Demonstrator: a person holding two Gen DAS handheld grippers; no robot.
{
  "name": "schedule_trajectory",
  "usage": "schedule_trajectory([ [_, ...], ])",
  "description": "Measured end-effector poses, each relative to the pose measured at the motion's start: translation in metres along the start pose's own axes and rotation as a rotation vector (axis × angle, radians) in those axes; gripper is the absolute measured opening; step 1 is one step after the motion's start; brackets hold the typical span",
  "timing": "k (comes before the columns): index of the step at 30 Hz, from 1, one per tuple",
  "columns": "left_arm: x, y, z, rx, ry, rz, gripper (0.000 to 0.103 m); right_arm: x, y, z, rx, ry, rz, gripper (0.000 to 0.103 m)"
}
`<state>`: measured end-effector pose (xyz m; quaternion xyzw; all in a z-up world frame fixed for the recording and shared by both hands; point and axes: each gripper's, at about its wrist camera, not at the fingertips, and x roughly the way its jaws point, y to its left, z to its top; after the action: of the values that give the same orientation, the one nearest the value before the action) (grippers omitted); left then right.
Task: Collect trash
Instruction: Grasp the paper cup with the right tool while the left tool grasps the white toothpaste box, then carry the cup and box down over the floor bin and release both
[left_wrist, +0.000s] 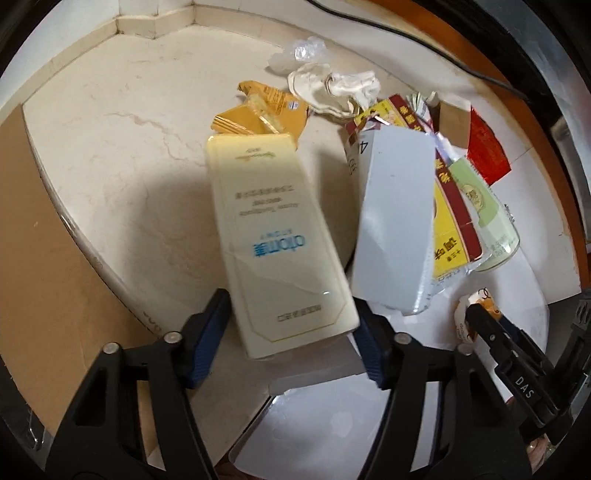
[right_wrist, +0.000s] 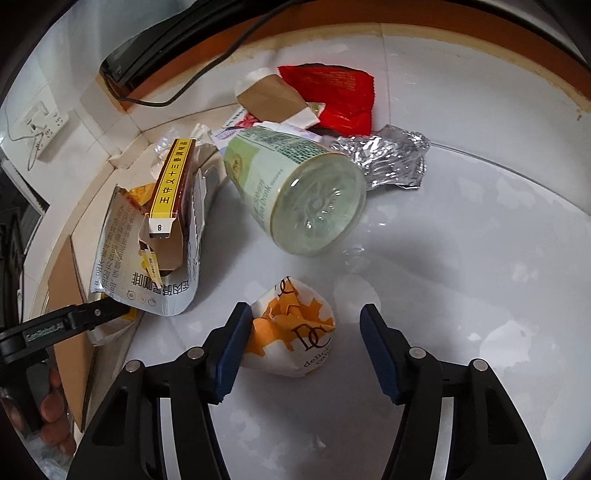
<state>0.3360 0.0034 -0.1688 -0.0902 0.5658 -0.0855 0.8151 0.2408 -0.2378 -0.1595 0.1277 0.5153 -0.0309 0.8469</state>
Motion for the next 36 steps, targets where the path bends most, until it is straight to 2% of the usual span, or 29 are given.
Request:
schedule_trajectory([
  [1,0.0,0.0,0.0,0.001,0.002,-0.002,0.055,-0.001,0.0,-0.002,0.0,0.002,0.025,0.046],
  [2,-0.001,-0.001,-0.001,0.003,-0.002,-0.001,0.055,0.0,0.001,-0.003,0.003,0.009,0.058,0.046],
  [10,-0.018,-0.004,-0.017,0.01,-0.021,0.008,0.053,-0.01,0.004,-0.016,-0.016,-0.011,0.088,0.045],
  [20,-0.07,-0.012,-0.061,0.017,-0.07,0.003,0.053,-0.071,-0.001,-0.057,0.008,-0.045,0.185,0.045],
  [26,-0.109,-0.026,-0.109,0.028,-0.101,-0.026,0.053,-0.115,0.0,-0.097,-0.027,-0.046,0.244,0.045],
  [31,-0.139,-0.031,-0.162,0.033,-0.113,-0.046,0.053,-0.148,0.004,-0.133,-0.076,-0.027,0.265,0.045],
  [36,-0.16,-0.034,-0.218,0.05,-0.127,-0.026,0.053,-0.177,0.01,-0.174,-0.133,0.0,0.297,0.045],
])
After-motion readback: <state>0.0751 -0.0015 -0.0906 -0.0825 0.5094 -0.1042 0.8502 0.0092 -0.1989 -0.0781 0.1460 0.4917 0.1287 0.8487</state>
